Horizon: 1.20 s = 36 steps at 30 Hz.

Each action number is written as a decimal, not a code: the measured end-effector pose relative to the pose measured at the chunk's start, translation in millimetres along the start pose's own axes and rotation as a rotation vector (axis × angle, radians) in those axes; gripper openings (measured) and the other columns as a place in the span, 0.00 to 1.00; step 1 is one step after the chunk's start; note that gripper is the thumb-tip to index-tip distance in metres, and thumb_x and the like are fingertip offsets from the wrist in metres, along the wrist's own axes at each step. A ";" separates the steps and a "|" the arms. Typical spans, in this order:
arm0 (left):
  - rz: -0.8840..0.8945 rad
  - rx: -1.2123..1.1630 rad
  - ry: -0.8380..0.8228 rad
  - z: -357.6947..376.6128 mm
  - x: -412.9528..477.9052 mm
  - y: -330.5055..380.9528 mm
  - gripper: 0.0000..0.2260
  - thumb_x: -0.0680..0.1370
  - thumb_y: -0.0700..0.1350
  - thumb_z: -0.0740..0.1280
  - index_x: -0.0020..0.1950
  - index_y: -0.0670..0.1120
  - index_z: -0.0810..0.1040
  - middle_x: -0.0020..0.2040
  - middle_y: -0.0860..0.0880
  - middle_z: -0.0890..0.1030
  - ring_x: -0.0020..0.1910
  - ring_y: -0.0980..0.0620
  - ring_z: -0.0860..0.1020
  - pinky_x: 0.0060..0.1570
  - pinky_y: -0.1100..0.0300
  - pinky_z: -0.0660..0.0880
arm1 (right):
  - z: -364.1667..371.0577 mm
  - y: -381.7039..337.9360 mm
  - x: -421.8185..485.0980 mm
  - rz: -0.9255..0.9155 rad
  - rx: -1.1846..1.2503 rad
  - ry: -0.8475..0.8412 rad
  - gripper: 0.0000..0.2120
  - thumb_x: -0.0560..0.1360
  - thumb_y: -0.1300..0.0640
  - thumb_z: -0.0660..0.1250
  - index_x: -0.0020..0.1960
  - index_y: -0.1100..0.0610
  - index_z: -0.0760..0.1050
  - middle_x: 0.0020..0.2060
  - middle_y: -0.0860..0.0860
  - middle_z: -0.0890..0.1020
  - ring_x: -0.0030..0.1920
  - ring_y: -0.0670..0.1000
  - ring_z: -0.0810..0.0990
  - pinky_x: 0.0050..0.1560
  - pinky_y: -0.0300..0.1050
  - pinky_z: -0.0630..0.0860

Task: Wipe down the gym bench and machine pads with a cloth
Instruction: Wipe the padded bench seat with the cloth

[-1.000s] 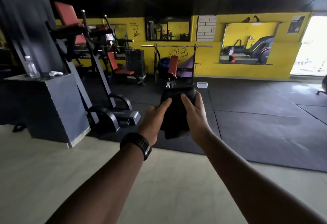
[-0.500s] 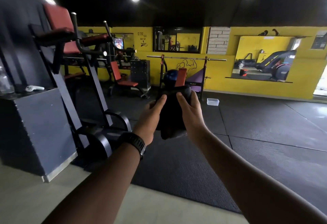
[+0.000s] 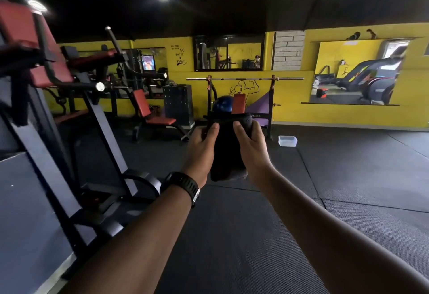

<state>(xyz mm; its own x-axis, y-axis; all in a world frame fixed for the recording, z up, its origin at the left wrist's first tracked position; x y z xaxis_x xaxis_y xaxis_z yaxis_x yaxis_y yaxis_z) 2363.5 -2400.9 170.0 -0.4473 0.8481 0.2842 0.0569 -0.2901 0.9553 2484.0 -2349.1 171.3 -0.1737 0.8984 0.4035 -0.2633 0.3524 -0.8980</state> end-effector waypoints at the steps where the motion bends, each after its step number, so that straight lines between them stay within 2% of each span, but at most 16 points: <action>1: 0.001 0.003 0.008 5.4 22.9 -8.6 0.14 0.82 0.57 0.65 0.59 0.49 0.79 0.54 0.51 0.85 0.53 0.54 0.84 0.49 0.56 0.80 | -1.7 12.7 23.7 0.003 0.005 -0.004 0.12 0.82 0.54 0.66 0.61 0.61 0.72 0.55 0.63 0.81 0.48 0.52 0.83 0.48 0.49 0.82; 5: -0.003 -0.002 0.004 43.0 150.2 -45.0 0.13 0.84 0.53 0.64 0.59 0.45 0.78 0.53 0.49 0.85 0.45 0.61 0.84 0.37 0.68 0.77 | -10.9 63.4 155.0 -0.021 -0.017 -0.003 0.12 0.82 0.54 0.66 0.61 0.60 0.72 0.55 0.63 0.81 0.46 0.49 0.83 0.44 0.43 0.82; 8: 0.006 0.019 0.002 64.0 228.7 -61.6 0.13 0.84 0.54 0.64 0.59 0.46 0.78 0.53 0.50 0.84 0.43 0.62 0.83 0.34 0.70 0.75 | -13.3 89.2 238.4 -0.019 -0.034 -0.005 0.11 0.82 0.53 0.66 0.60 0.58 0.73 0.55 0.62 0.81 0.47 0.51 0.82 0.46 0.46 0.82; 12: -0.010 0.040 0.024 85.9 347.9 -95.2 0.13 0.83 0.56 0.64 0.58 0.48 0.78 0.52 0.52 0.84 0.45 0.61 0.83 0.35 0.69 0.75 | -11.4 140.8 355.4 0.005 -0.036 0.010 0.10 0.82 0.51 0.66 0.58 0.56 0.74 0.54 0.60 0.82 0.50 0.52 0.83 0.51 0.52 0.82; 17: 0.000 0.046 0.065 108.1 489.7 -159.3 0.11 0.83 0.55 0.64 0.52 0.49 0.78 0.48 0.52 0.83 0.45 0.58 0.82 0.41 0.62 0.76 | -6.8 222.8 485.4 0.013 -0.073 0.015 0.08 0.81 0.49 0.66 0.57 0.52 0.74 0.51 0.55 0.82 0.53 0.55 0.83 0.56 0.59 0.81; 21: -0.001 0.020 0.054 121.8 609.1 -212.4 0.13 0.81 0.60 0.65 0.55 0.52 0.79 0.51 0.52 0.84 0.52 0.53 0.83 0.50 0.52 0.80 | 0.3 280.7 594.2 0.011 -0.083 0.031 0.08 0.82 0.51 0.66 0.58 0.54 0.74 0.52 0.57 0.82 0.52 0.55 0.83 0.57 0.60 0.81; 24: -0.049 -0.029 0.059 136.4 698.0 -242.0 0.12 0.81 0.58 0.66 0.56 0.50 0.80 0.52 0.50 0.85 0.52 0.50 0.83 0.53 0.49 0.81 | 6.1 316.3 675.4 0.039 -0.092 0.053 0.08 0.81 0.49 0.67 0.57 0.51 0.74 0.52 0.56 0.83 0.54 0.58 0.83 0.57 0.63 0.80; 28: -0.073 -0.046 0.011 163.5 818.4 -270.7 0.11 0.82 0.55 0.66 0.56 0.49 0.80 0.52 0.49 0.85 0.52 0.51 0.84 0.51 0.51 0.82 | 7.8 358.4 786.5 0.091 -0.107 0.113 0.12 0.72 0.39 0.68 0.52 0.43 0.74 0.51 0.54 0.83 0.53 0.58 0.83 0.54 0.66 0.81; 30: -0.058 -0.021 -0.024 176.0 872.5 -289.0 0.12 0.81 0.57 0.66 0.56 0.49 0.80 0.53 0.49 0.85 0.53 0.50 0.84 0.54 0.48 0.81 | 3.6 384.0 840.3 0.090 -0.104 0.115 0.12 0.71 0.37 0.68 0.50 0.41 0.75 0.52 0.54 0.83 0.54 0.57 0.83 0.54 0.65 0.81; 32: -0.038 0.032 -0.043 183.7 916.6 -306.3 0.13 0.81 0.58 0.66 0.55 0.49 0.80 0.53 0.48 0.85 0.53 0.49 0.83 0.57 0.45 0.80 | 0.0 405.4 883.9 0.083 -0.104 0.125 0.08 0.77 0.43 0.68 0.52 0.44 0.75 0.51 0.54 0.83 0.53 0.56 0.84 0.54 0.63 0.82; 36: -0.024 0.081 -0.064 204.5 1023.5 -353.1 0.13 0.82 0.57 0.66 0.55 0.49 0.81 0.53 0.48 0.84 0.54 0.50 0.83 0.58 0.45 0.80 | -7.4 467.1 989.1 0.054 -0.079 0.112 0.05 0.82 0.51 0.67 0.56 0.51 0.75 0.46 0.49 0.84 0.45 0.45 0.84 0.46 0.48 0.83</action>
<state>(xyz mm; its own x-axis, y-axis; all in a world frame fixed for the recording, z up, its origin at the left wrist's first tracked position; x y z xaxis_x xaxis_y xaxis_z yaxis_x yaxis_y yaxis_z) 2068.2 -1339.9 140.2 -0.3920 0.8816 0.2630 0.1196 -0.2346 0.9647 2196.2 -1294.0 149.6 -0.0778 0.9386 0.3361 -0.1806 0.3183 -0.9306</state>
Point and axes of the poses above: each hand's wrist, its own x-axis towards the middle knuckle, its own z-axis out of the palm, y = z × x, the point moved 2 cm from there along x, towards the middle knuckle
